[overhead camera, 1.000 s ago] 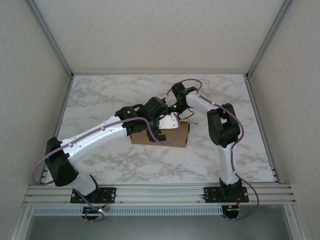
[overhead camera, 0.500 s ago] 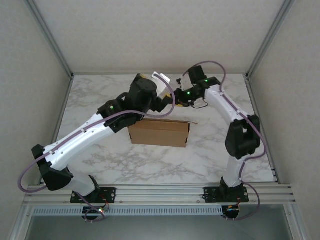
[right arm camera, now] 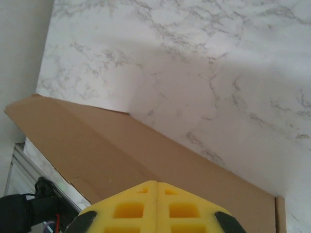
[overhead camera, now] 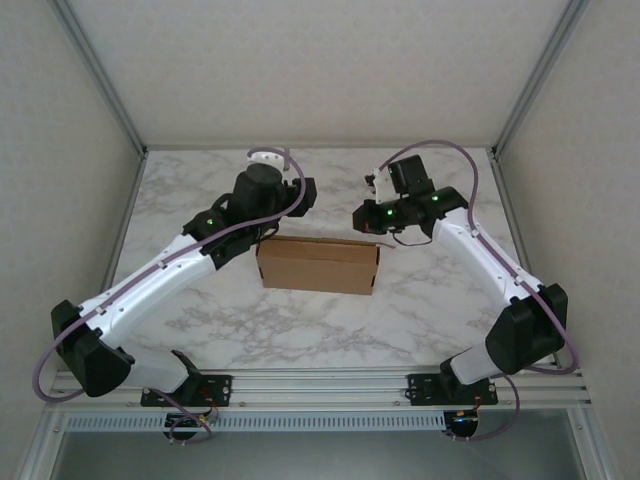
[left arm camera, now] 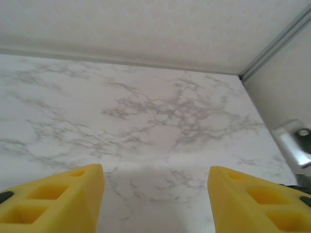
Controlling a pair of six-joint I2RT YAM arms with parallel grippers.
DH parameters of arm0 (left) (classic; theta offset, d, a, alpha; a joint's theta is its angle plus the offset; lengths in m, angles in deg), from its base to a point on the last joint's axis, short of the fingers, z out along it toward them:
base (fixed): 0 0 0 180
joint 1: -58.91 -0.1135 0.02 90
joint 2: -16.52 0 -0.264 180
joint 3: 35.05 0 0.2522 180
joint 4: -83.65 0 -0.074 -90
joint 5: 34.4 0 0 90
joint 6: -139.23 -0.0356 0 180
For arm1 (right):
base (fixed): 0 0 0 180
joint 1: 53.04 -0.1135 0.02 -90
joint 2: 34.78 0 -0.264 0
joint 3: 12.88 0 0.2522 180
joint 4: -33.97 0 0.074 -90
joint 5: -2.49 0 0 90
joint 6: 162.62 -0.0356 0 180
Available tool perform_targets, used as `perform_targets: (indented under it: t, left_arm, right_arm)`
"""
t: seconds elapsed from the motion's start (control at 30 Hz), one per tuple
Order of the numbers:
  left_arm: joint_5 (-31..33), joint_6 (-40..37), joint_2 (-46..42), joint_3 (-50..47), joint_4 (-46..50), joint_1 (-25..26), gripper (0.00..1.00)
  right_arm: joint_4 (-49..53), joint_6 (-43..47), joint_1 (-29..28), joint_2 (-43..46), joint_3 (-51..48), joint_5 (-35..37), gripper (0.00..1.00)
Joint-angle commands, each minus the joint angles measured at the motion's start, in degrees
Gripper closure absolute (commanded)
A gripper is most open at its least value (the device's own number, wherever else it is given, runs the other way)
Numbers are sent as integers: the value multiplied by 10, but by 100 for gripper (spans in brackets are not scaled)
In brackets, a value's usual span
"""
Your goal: Fold the paper box
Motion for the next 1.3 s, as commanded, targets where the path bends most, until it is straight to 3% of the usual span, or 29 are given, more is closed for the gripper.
perform_targets:
  t: [0.0,0.27,0.63,1.0,1.27]
  left_arm:
    - [-28,58,-20,-16,-44,-3,43]
    - [-13,99,-39,-73,-56,-11,46]
    - [-39,163,-51,-161,-103,-11,47]
    - [-94,227,-96,-319,-228,-10,49]
    - [-86,243,-86,-349,-233,-8,50]
  right_arm:
    - [-3,-2,-15,25,-19,51,100]
    - [-28,4,-67,53,-76,104,100]
    - [-130,30,-133,130,-203,260,100]
    - [-177,59,-150,155,-248,257,97]
    - [-116,24,-143,158,-183,222,88]
